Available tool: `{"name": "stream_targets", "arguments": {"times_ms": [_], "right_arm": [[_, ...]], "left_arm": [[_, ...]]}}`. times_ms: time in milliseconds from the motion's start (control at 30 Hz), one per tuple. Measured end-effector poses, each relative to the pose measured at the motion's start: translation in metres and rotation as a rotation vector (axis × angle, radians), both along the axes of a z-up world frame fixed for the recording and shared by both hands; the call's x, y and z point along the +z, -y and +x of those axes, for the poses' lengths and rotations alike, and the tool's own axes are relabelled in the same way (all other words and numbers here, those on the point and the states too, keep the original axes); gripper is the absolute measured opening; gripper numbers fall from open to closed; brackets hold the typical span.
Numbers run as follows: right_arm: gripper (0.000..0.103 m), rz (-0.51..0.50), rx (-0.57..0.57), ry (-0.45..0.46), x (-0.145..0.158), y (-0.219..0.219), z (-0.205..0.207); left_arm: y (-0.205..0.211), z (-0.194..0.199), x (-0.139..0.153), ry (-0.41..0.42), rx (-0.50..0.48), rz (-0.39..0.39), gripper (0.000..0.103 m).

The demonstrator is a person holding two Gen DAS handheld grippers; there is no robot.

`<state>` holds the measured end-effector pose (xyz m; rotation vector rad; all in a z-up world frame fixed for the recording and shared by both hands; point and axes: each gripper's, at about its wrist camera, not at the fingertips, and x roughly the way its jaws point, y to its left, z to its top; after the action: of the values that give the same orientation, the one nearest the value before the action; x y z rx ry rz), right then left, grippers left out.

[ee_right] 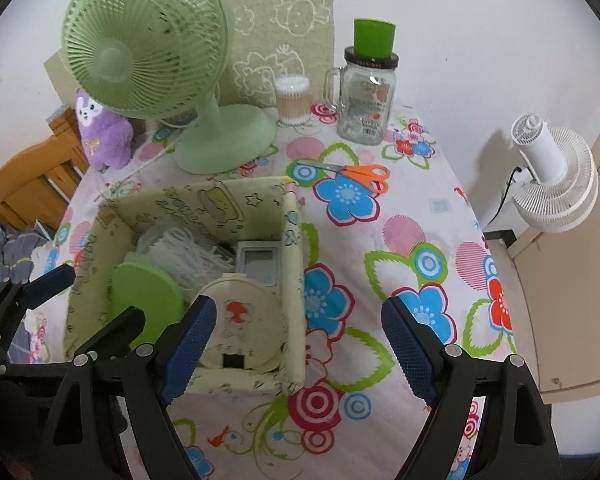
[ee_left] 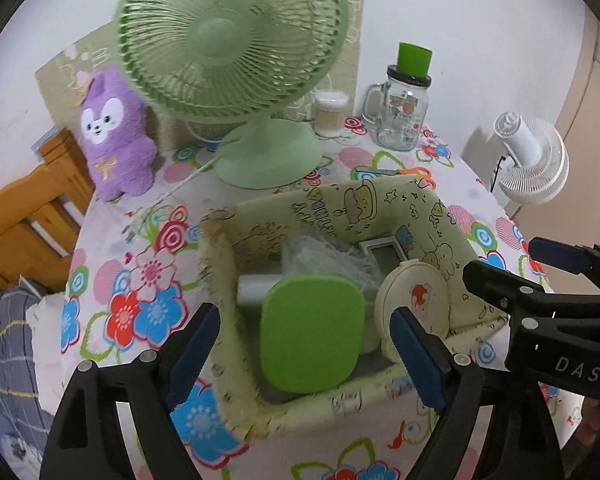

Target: Organize rigid objects

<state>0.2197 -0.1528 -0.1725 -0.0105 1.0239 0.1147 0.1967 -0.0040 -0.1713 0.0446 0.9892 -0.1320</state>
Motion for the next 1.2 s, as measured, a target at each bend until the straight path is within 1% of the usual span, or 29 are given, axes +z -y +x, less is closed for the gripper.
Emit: {"name": "stream_targets", "arguments": {"times_ms": [100,467,600,733,900,1000,1200], "right_arm": [[0.087,0.007,0.007,0.015,0.008,-0.004,-0.01],[0.087,0.018,0.006,0.077,0.04,-0.009,-0.053],[0.087,0.018,0.002,0.098,0.051,-0.01,-0.07],[0.087,0.037,-0.01,0.12,0.064,-0.009,-0.089],[0.087,0.048,-0.035,0.16,0.08,-0.004,-0.11],[0.087,0.059,-0.051,0.179,0.089,0.0,-0.123],[0.087,0.064,-0.04,0.201,0.104,0.009,-0.138]], "left_arm": [[-0.007,-0.01,0.006,-0.006,0.017,-0.011,0.09],[-0.026,-0.049,0.035,0.024,0.066,-0.031,0.092],[-0.033,-0.064,0.049,0.026,0.085,-0.073,0.092],[-0.039,-0.08,0.063,0.03,0.087,-0.136,0.093],[-0.034,-0.098,0.08,0.078,0.059,-0.106,0.094],[-0.031,-0.107,0.089,0.085,0.048,-0.101,0.094],[-0.02,-0.121,0.105,0.103,0.085,-0.053,0.094]]}}
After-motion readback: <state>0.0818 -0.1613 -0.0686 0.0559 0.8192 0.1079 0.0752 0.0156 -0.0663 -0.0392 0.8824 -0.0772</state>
